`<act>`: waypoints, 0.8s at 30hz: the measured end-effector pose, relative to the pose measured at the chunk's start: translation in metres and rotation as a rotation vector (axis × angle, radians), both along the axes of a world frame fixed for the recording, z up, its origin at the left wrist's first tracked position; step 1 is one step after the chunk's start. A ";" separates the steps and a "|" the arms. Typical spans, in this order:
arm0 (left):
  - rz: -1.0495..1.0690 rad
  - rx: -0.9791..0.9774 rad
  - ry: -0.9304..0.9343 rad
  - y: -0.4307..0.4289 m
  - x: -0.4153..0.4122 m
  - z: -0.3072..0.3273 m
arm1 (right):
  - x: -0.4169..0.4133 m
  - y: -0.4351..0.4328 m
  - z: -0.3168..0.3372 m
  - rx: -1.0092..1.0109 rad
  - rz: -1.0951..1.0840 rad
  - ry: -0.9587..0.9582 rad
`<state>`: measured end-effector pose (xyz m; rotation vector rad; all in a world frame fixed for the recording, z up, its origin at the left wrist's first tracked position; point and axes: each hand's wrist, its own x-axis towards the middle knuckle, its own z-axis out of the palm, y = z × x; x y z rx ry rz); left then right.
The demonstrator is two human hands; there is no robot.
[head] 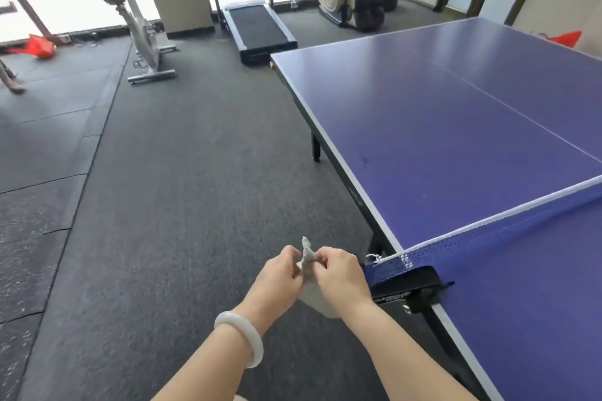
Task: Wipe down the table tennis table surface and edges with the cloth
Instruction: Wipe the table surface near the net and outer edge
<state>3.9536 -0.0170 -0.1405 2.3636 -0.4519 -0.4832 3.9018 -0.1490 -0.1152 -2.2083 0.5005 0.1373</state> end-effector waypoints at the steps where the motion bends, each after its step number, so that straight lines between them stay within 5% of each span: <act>1: -0.002 -0.002 0.004 -0.005 0.014 -0.002 | 0.012 -0.004 -0.001 -0.005 -0.013 0.012; 9: -0.229 0.031 0.070 -0.053 0.148 -0.021 | 0.108 -0.017 -0.019 0.025 -0.280 0.103; 18: -0.650 -0.045 0.143 -0.127 0.273 -0.024 | 0.189 -0.051 -0.031 0.184 -0.915 0.063; 24: -0.999 -0.065 0.229 -0.200 0.264 -0.028 | 0.175 -0.088 -0.022 -0.095 -1.194 0.079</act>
